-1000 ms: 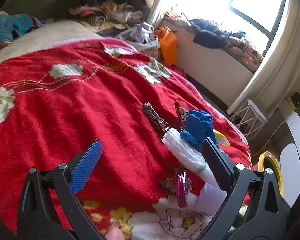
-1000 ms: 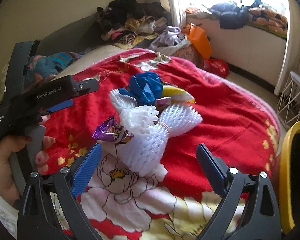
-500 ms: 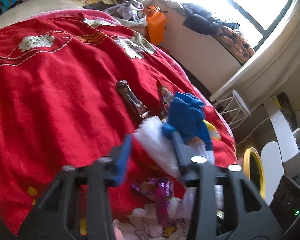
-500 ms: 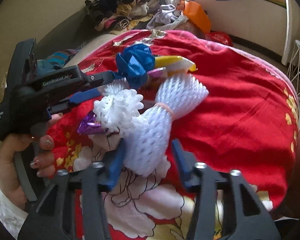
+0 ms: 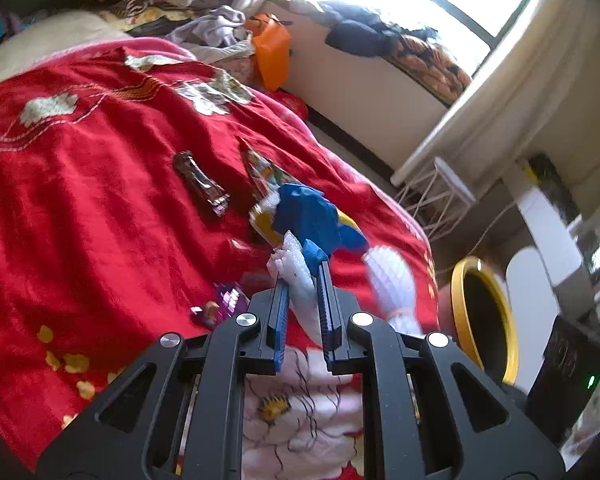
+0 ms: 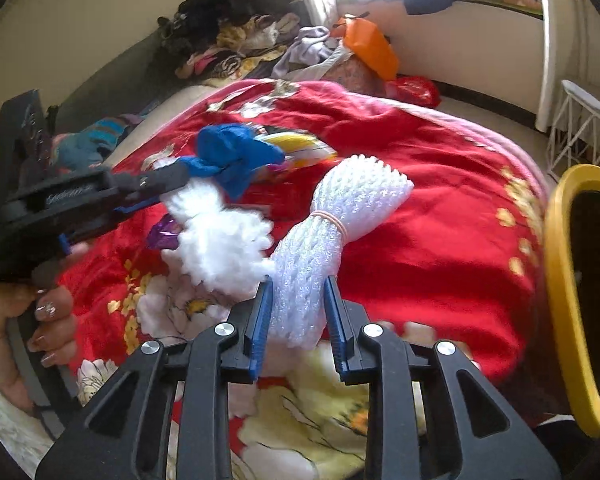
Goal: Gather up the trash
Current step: 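Grasp a white foam net with the right tool while the left grasps another, then carry the foam nets over the yellow bin and open both tools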
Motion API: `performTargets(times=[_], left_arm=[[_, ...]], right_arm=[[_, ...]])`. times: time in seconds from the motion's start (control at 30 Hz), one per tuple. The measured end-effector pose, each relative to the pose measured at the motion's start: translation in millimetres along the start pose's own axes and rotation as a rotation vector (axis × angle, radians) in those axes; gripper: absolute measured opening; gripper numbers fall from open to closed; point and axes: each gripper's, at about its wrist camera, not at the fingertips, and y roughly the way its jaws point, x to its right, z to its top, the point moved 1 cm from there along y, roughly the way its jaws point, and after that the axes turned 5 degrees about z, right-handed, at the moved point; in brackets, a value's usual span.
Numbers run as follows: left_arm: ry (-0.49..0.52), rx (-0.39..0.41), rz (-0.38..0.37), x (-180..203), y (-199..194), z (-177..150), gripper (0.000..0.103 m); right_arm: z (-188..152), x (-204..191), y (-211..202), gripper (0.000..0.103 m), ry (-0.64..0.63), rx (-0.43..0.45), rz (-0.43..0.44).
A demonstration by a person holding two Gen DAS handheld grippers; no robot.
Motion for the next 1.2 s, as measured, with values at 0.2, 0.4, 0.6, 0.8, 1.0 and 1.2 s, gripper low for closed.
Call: performTargets(times=[0.2,0.4,0.6,0.8,1.0,1.2], left_arm=[[0.066,-0.068,0.013,13.7,6.2,-22.4,0.015],[0.129,-0.091,0.05,25.0,12.8,-39.4,0.008],[0.177,-0.075,0.04,42.4,1.6,-46.1,0.005],[0.209,-0.022,-0.017,72.5,-21.2,-42.0,0.005],[0.257,0.046,-0.054,106.8,-35.8,-30.8,0.005],[0.29,0.071,-0.065,131.9,-38.4,-25.2,0.005]], right_arm=[[-5.3,23.0,-10.8,0.023,0.041,0.003,-0.033],[-7.5,34.0,-25.0,0.021,0.047,0.03,-0.052],[-3.4,36.0,-49.3,0.021,0.029,0.088,-0.049],[4.0,37.4,-73.2,0.021,0.02,0.139,-0.049],[7.1,47.2,-99.1,0.021,0.028,0.182,-0.06],[8.3,60.2,-122.7,0.021,0.052,0.23,-0.079]])
